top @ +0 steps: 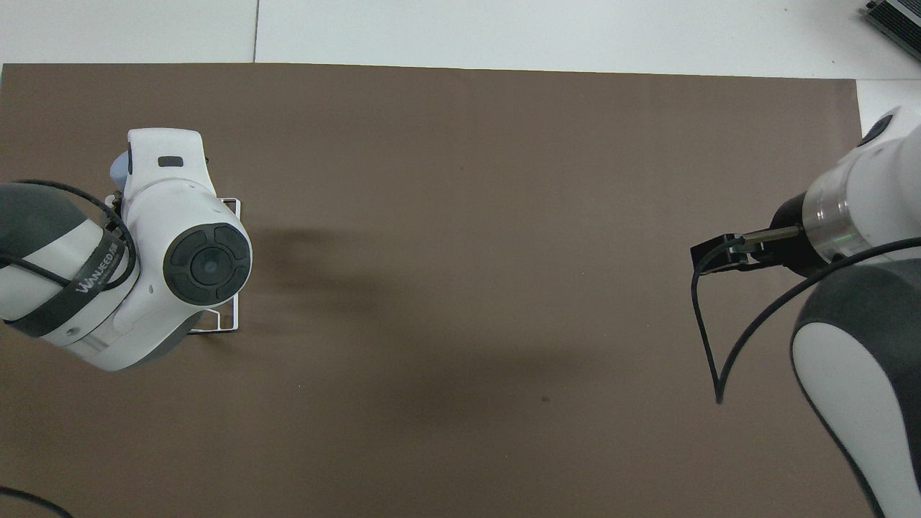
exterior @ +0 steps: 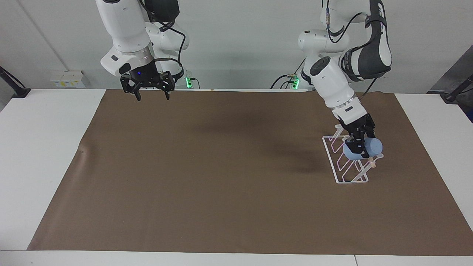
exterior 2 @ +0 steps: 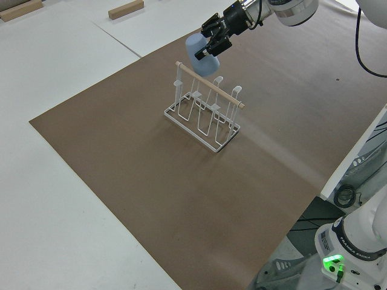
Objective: Hang cup on cup holder
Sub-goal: 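Lower the cup onto the rack hook with the left gripper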
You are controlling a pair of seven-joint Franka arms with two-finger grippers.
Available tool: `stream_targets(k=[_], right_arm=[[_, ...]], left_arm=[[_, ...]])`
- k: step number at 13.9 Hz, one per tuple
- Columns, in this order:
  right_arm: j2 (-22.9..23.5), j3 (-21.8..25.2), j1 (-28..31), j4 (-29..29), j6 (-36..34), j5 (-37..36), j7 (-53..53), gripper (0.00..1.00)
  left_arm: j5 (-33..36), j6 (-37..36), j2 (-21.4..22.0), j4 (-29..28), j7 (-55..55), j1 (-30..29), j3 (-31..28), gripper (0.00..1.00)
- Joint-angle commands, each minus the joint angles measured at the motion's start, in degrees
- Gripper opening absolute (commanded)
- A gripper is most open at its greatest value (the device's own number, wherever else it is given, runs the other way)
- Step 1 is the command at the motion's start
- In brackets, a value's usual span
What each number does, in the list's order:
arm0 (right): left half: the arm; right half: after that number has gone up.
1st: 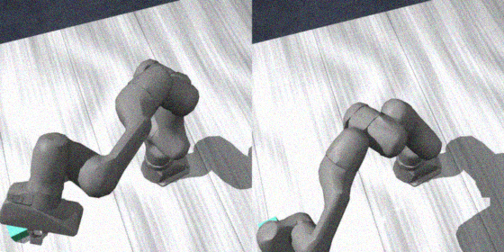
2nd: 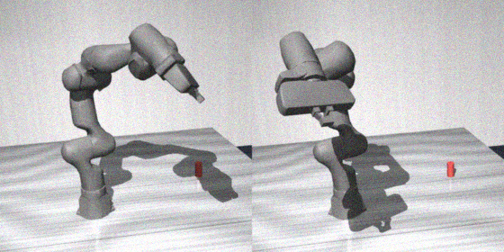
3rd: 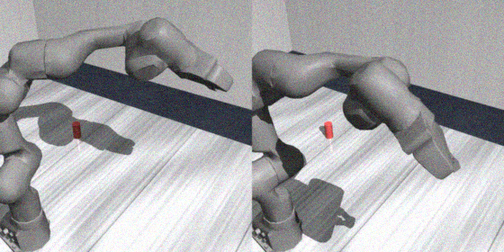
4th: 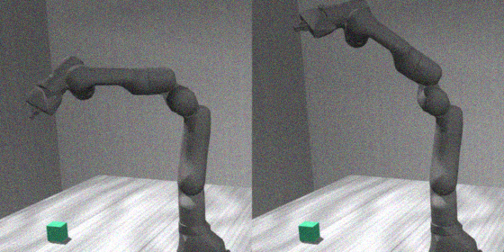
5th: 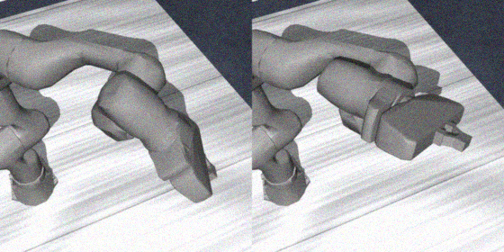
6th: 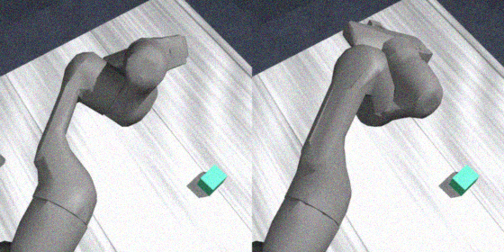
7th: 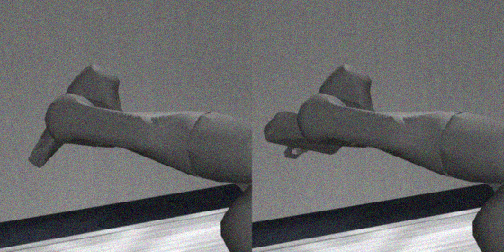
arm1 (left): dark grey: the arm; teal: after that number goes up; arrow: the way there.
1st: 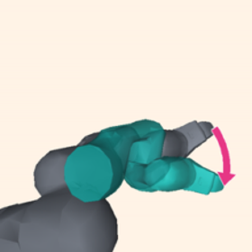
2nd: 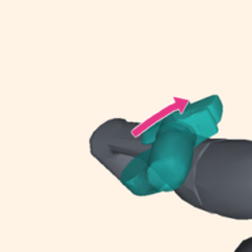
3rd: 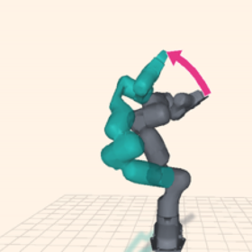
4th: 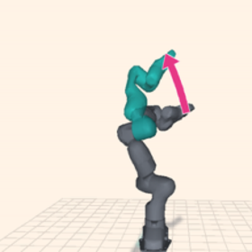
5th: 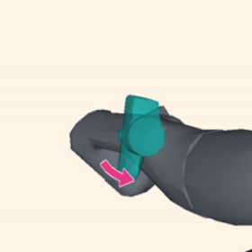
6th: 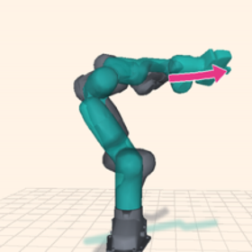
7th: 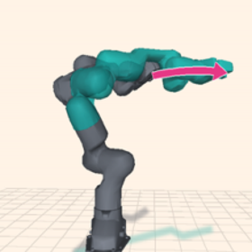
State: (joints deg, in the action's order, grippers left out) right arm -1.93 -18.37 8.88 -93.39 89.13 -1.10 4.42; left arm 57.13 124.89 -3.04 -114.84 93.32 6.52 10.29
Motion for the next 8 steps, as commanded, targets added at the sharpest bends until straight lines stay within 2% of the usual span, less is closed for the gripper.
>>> stream_targets(k=[1, 2, 3, 4, 8], right_arm=[[-1.50, -0.88, 1.31, -1.54, 0.08, -0.04, 0.50, 1.00], [-1.50, -0.88, 1.31, -1.45, 0.17, -0.04, 0.50, 1.00], [-1.50, -0.88, 1.23, -1.45, 0.08, 0.05, 0.50, 1.00], [-1.50, -0.88, 1.23, -1.45, -0.18, 0.05, 0.41, 1.00], [-1.58, -0.88, 1.23, -1.45, -0.09, -0.04, 0.50, 1.00]], left_arm=[[1.41, 1.93, 2.25, -3.37, 1.42, 0.60, -0.63, 0.03], [1.41, 2.72, 2.25, -3.46, 1.42, 0.51, -0.63, 0.51], [1.32, 2.72, 2.25, -3.46, 1.42, 0.51, -0.63, 0.83], [1.32, 2.72, 2.16, -3.38, 1.42, 0.51, -0.63, 1.00], [1.32, 2.64, 1.55, -1.28, 0.72, -0.02, -0.63, 1.00]])
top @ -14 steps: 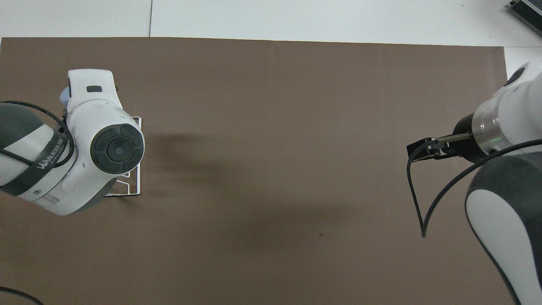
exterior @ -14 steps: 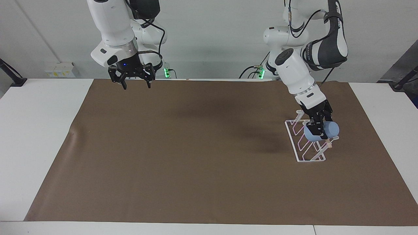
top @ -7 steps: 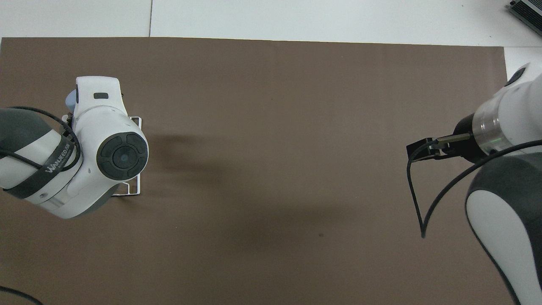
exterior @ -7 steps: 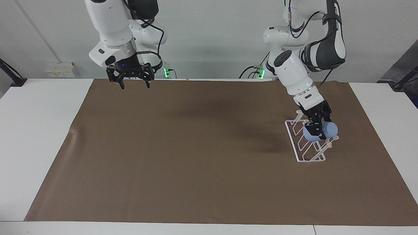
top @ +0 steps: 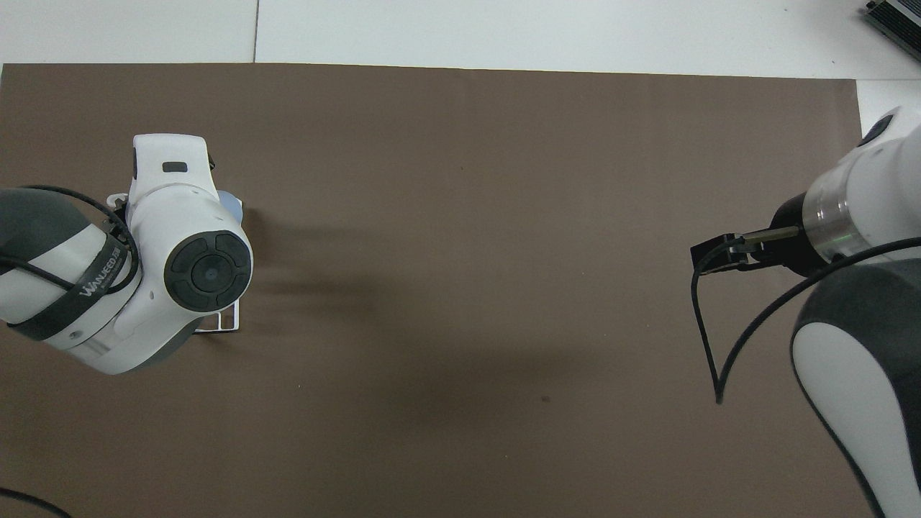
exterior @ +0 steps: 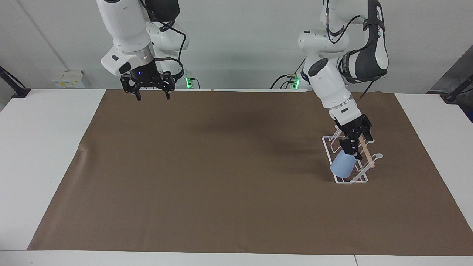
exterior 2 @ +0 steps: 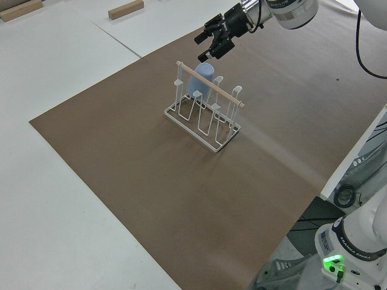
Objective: Hang cup on cup holder
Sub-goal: 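Lower the cup onto the rack hook with the left gripper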
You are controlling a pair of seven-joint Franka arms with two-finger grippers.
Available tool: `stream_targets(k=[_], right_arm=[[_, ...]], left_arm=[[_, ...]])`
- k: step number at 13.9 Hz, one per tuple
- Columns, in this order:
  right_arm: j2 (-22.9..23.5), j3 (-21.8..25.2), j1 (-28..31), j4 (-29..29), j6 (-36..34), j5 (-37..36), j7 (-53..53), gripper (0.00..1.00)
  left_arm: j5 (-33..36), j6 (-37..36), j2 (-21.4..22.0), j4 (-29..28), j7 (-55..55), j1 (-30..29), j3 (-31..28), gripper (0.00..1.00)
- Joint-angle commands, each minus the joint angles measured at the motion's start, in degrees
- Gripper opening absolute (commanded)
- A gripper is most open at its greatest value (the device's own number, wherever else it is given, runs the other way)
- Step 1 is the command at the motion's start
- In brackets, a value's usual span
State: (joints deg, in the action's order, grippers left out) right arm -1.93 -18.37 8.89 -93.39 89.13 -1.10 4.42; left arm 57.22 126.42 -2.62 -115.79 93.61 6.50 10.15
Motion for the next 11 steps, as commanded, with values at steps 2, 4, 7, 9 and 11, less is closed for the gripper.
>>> stream_targets(k=[2, 4, 7, 9, 11], right_arm=[[-1.58, -0.88, 1.22, -1.45, -0.09, 0.05, 0.41, 1.00], [-1.50, -0.88, 1.22, -1.45, -0.09, 0.05, 0.41, 1.00], [-1.50, -0.88, 1.22, -1.45, -0.09, -0.04, 0.41, 1.00], [-1.50, -0.88, 1.22, -1.45, -0.09, 0.05, 0.41, 1.00], [-1.50, -0.88, 1.22, -1.45, -0.09, 0.05, 0.41, 1.00]], left_arm=[[0.53, 1.46, 0.34, 1.79, -1.84, 0.00, -0.40, 1.00], [-2.27, 2.24, -0.19, 2.33, -3.87, -0.09, -0.22, 1.00], [-13.67, 4.45, -0.19, 3.99, -13.15, -0.26, -0.39, 1.00], [-23.60, 3.66, 0.51, 5.57, -24.03, -1.13, -0.66, 1.00], [-33.79, 2.87, 2.61, 5.67, -33.98, -2.02, -0.83, 1.00]])
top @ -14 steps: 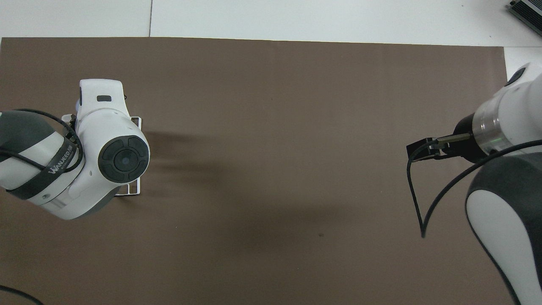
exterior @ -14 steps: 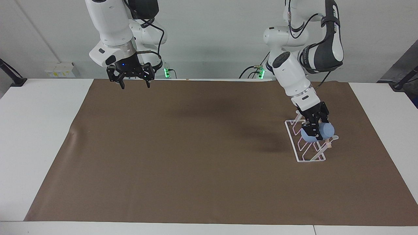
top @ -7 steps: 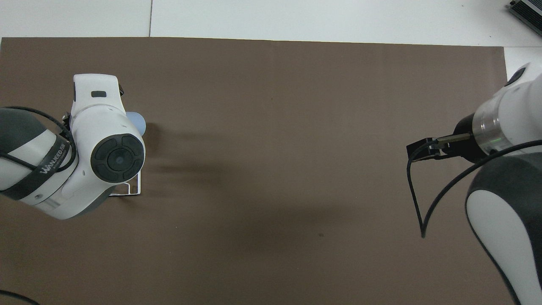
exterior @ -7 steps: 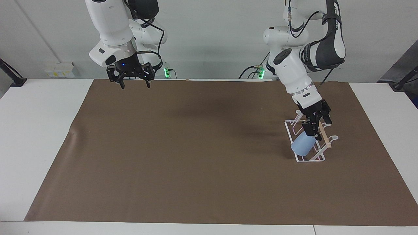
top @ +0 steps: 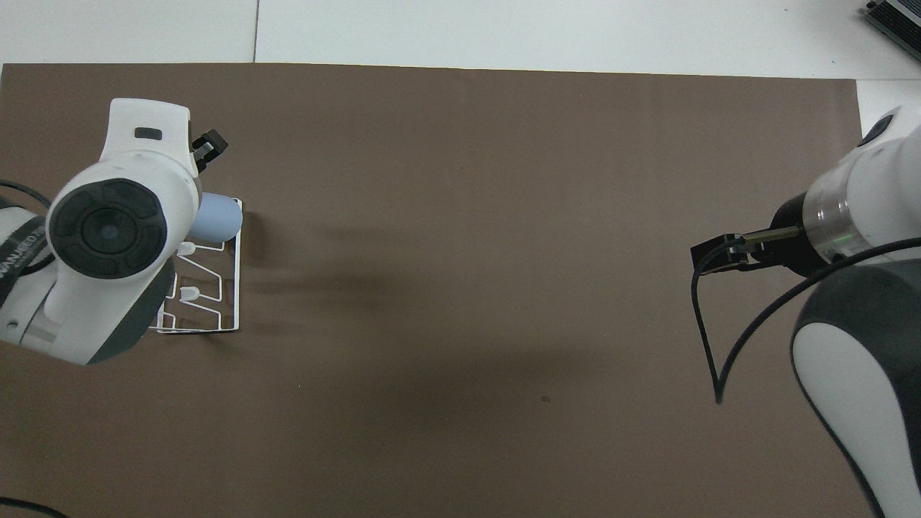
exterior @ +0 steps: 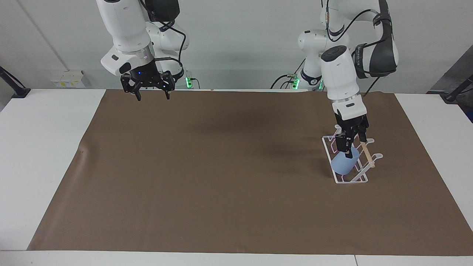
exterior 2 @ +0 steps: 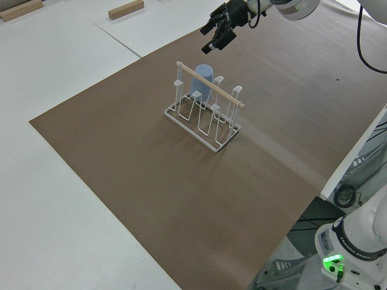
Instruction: Hang cup on cup holder
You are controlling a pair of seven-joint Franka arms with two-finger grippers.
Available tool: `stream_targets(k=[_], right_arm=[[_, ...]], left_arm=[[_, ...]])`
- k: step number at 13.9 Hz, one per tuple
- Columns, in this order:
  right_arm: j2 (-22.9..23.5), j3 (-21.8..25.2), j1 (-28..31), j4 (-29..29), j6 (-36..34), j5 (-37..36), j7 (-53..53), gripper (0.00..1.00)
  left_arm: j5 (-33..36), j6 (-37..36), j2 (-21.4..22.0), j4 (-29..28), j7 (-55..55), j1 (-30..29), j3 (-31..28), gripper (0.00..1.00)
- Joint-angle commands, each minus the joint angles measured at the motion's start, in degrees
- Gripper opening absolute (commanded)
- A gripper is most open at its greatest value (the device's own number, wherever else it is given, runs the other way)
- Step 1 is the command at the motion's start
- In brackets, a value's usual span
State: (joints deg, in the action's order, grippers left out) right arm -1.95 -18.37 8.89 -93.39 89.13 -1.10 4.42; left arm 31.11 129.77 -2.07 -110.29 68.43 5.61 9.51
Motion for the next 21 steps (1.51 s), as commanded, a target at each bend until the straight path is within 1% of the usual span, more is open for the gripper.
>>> stream_targets(k=[1, 4, 6, 7, 11, 13, 16, 18, 21], right_arm=[[-1.57, -0.88, 1.21, -1.44, -0.09, 0.05, 0.41, 1.00], [-1.48, -0.88, 1.21, -1.44, -0.09, 0.05, 0.41, 1.00], [-1.57, -0.88, 1.21, -1.44, -0.09, 0.05, 0.41, 1.00], [-1.48, -0.88, 1.21, -1.44, -0.09, -0.04, 0.41, 1.00], [-1.57, -0.88, 1.21, -1.44, -0.09, 0.05, 0.41, 1.00], [-1.48, -0.88, 1.21, -1.44, -0.09, 0.05, 0.41, 1.00], [-1.57, -0.88, 1.21, -1.44, -0.09, 0.05, 0.41, 1.00], [-1.48, -0.88, 1.21, -1.44, -0.09, -0.04, 0.41, 1.00], [-1.48, -0.88, 1.21, -1.44, -0.09, 0.05, 0.41, 1.00]], left_arm=[[-11.73, -2.05, 3.03, 0.25, -13.19, -1.13, -0.37, 1.00], [-21.41, -9.68, 6.02, 1.39, -26.81, -1.30, -0.81, 1.00], [-26.25, -16.63, 6.38, 4.20, -34.99, -2.70, -0.81, 1.00], [-27.84, -18.92, 6.38, 5.34, -37.82, -2.79, -0.90, 1.00], [-28.82, -30.34, 6.21, 10.79, -49.32, -4.11, -0.90, 1.00], [-31.09, -34.22, 5.59, 13.87, -54.52, -6.56, -0.90, 1.00], [-31.90, -35.38, 5.41, 15.72, -60.67, -9.12, -1.16, 1.00], [-31.99, -36.34, 5.50, 16.34, -64.63, -11.93, -0.99, 1.00], [-31.20, -39.58, 5.41, 17.83, -67.11, -11.50, -0.37, 1.00]])
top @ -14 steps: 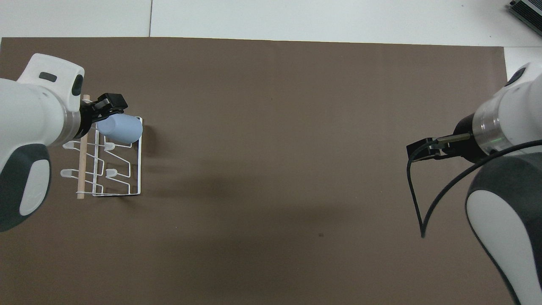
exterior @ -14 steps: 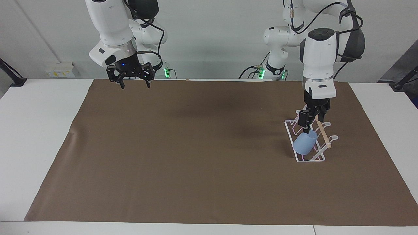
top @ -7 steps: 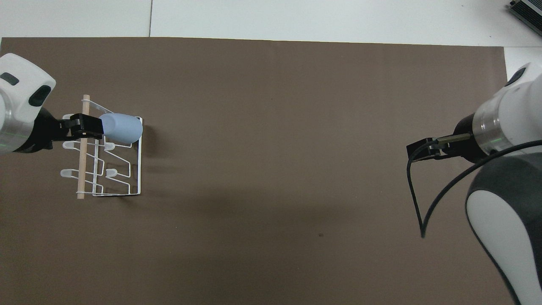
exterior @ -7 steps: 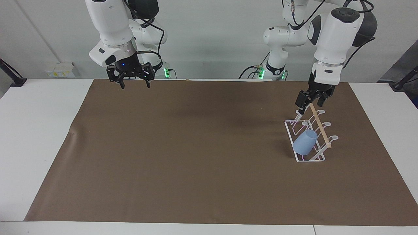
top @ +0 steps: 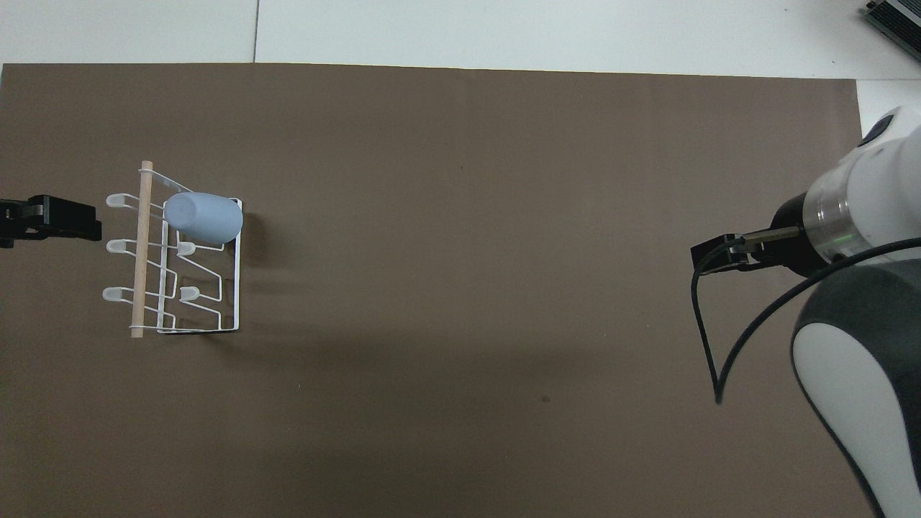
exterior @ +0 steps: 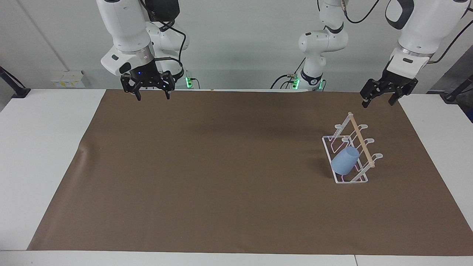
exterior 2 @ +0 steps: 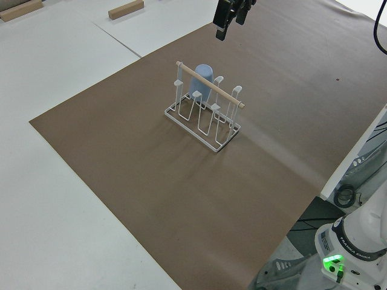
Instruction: Hang cup on cup holder
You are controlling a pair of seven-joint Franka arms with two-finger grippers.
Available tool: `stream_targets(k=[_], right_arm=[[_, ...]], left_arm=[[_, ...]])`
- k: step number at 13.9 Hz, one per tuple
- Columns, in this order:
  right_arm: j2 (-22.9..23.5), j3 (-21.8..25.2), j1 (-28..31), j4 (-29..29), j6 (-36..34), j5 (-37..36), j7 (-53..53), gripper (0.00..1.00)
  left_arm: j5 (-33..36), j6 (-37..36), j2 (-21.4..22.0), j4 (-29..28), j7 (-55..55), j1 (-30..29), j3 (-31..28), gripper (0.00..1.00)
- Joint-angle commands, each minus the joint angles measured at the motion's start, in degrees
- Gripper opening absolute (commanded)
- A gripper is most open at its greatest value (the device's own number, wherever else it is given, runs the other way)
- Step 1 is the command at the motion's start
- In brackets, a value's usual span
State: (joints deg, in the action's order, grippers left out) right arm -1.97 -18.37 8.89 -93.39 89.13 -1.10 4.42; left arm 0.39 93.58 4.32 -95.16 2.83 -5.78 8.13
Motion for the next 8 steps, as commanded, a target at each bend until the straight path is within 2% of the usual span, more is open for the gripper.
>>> stream_targets(k=[1, 2, 8], right_arm=[[-1.46, -0.88, 1.21, -1.44, -0.09, 0.05, 0.41, 1.00], [-1.54, -0.88, 1.21, -1.44, -0.09, 0.05, 0.41, 1.00], [-1.54, -0.88, 1.21, -1.44, -0.09, 0.05, 0.41, 1.00]], left_arm=[[-0.74, -2.53, -0.28, 1.39, -1.07, 0.15, 1.10, 1.00], [-0.74, -2.35, 0.33, -0.19, -0.89, -0.02, 1.10, 1.00], [-1.00, -4.19, 0.69, -0.03, -1.60, -0.82, 0.83, 1.00]])
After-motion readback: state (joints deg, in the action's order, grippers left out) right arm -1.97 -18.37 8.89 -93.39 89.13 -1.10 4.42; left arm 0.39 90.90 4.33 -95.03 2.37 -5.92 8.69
